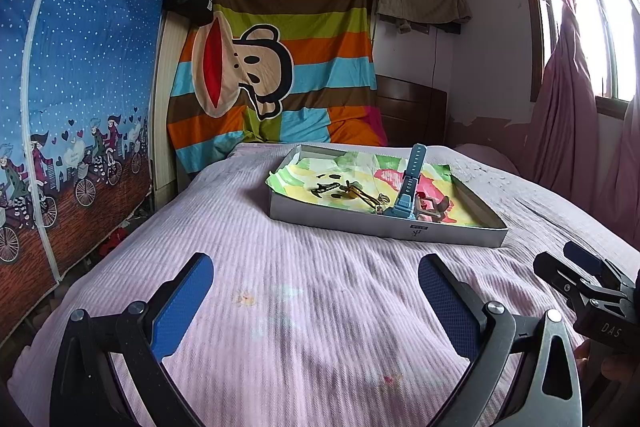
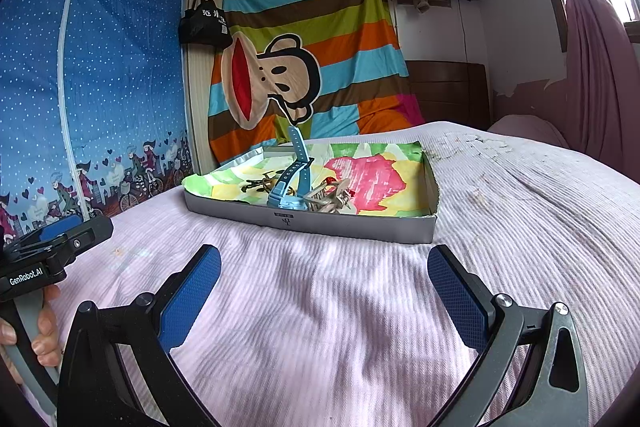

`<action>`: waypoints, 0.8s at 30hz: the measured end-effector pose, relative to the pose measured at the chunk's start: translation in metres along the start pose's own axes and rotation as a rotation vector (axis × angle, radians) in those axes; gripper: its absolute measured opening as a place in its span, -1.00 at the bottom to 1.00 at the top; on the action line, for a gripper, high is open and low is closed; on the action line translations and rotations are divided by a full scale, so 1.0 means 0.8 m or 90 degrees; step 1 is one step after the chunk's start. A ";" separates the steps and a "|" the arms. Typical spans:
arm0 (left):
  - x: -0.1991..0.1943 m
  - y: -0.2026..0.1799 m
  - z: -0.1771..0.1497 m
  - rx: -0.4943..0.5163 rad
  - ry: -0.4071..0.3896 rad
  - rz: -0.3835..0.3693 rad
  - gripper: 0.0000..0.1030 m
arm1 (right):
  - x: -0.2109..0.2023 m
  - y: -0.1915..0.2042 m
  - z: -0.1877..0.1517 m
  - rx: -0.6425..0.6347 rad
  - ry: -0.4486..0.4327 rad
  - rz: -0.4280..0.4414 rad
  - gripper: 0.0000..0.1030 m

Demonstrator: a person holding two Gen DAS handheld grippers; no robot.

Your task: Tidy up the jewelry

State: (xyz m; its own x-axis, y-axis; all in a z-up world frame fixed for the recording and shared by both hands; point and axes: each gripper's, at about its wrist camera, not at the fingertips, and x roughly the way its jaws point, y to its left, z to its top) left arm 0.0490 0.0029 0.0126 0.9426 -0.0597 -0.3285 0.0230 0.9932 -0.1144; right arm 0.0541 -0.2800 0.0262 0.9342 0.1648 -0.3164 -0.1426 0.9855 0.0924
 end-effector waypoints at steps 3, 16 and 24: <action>0.000 0.000 0.000 0.000 0.000 0.000 1.00 | 0.000 0.000 0.000 0.000 0.000 0.000 0.97; -0.001 0.000 0.000 0.000 0.000 0.000 1.00 | 0.000 0.001 -0.001 0.000 0.000 0.000 0.97; -0.001 0.000 0.001 0.000 -0.001 0.001 1.00 | 0.000 0.001 -0.001 -0.001 0.000 0.000 0.97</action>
State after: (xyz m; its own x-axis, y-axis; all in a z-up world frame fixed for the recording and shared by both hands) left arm 0.0483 0.0033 0.0136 0.9431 -0.0587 -0.3273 0.0223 0.9932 -0.1139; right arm 0.0539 -0.2791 0.0253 0.9344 0.1651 -0.3157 -0.1433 0.9855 0.0914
